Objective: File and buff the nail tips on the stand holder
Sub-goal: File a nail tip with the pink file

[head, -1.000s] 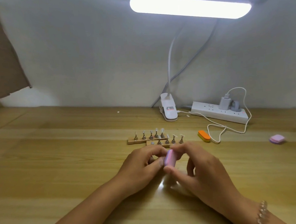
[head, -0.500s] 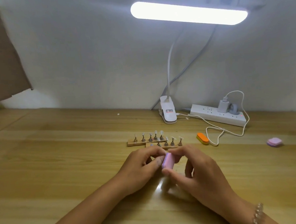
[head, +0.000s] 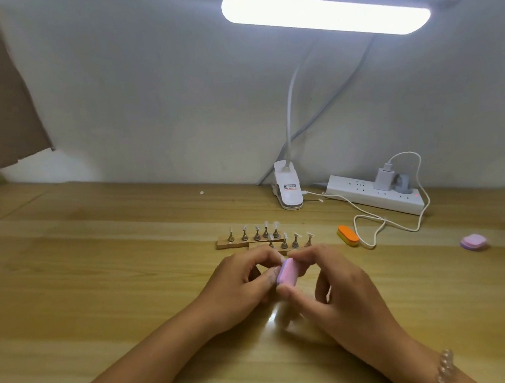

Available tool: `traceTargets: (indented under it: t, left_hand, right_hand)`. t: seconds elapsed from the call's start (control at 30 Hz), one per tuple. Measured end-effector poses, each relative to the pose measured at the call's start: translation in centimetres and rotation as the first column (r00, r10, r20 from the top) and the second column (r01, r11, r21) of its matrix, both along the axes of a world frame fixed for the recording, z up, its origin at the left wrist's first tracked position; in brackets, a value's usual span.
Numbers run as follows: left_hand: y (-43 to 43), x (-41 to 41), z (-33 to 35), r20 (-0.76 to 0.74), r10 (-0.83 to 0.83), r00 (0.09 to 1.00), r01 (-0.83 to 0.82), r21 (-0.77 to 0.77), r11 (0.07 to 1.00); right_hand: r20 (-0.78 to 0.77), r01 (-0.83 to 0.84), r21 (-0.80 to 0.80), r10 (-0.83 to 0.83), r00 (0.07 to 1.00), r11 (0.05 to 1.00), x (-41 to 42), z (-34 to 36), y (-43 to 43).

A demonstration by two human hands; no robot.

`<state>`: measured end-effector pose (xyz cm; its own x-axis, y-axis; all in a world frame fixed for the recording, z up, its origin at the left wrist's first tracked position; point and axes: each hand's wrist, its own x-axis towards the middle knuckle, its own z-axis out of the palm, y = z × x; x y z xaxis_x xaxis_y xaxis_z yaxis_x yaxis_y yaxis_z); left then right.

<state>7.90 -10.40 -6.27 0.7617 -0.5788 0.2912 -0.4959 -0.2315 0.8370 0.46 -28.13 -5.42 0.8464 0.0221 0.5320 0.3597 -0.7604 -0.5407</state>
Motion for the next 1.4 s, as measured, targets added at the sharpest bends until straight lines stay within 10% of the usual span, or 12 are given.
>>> traceTargets:
  t: [1.4]
  left_hand:
    - [0.03, 0.08, 0.17, -0.075, 0.022, 0.997, -0.023, -0.002, 1.0]
  right_hand:
    - [0.006, 0.003, -0.042, -0.003, 1.0, 0.999, 0.1, 0.01, -0.19]
